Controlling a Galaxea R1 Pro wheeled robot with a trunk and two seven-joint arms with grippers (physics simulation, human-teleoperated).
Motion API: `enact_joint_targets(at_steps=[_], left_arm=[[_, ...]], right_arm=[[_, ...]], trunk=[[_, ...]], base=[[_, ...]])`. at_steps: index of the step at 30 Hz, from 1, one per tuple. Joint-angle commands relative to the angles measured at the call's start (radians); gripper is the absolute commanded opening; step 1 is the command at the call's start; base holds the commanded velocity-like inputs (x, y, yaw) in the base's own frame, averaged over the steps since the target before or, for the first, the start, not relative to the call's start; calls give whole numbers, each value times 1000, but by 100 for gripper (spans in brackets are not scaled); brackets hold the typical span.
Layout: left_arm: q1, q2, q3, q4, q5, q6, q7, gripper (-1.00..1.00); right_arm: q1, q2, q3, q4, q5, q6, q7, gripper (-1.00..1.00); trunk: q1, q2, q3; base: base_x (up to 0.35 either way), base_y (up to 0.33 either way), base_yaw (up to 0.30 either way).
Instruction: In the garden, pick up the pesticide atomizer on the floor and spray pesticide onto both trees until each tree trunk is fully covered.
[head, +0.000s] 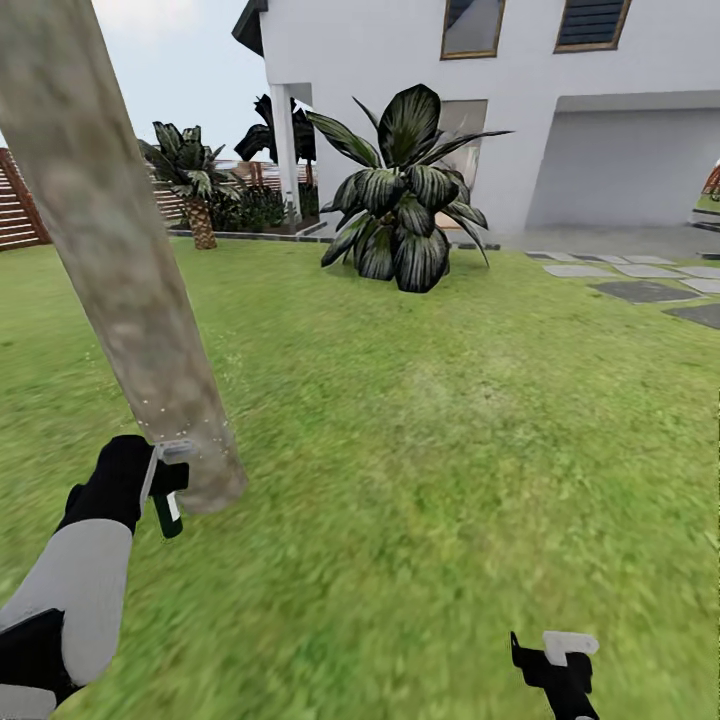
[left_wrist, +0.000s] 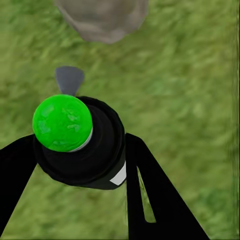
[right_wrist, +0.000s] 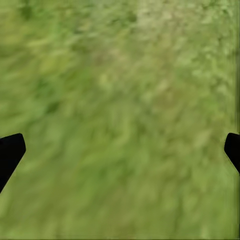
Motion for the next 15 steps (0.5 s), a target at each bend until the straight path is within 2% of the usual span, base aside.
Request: enact_joint_targets(at_steps=[1, 10, 15], left_arm=[[-2, -1, 3, -5, -11, 4, -10, -100], [-5, 2, 3, -8, -13, 6, -8, -100], [-7, 0, 3, -10, -12, 6, -8, -100]], right_arm=[[-1, 0, -4, 2, 11, -3, -6, 100], [-1, 0, -4, 2, 11, -3, -6, 100], [-1, 2, -4, 2, 11, -3, -6, 100]], trunk=[[0, 0, -1], [0, 0, -1], [0, 0, -1]], base=[[107, -255, 0], [87, -266, 0], [183, -234, 0]])
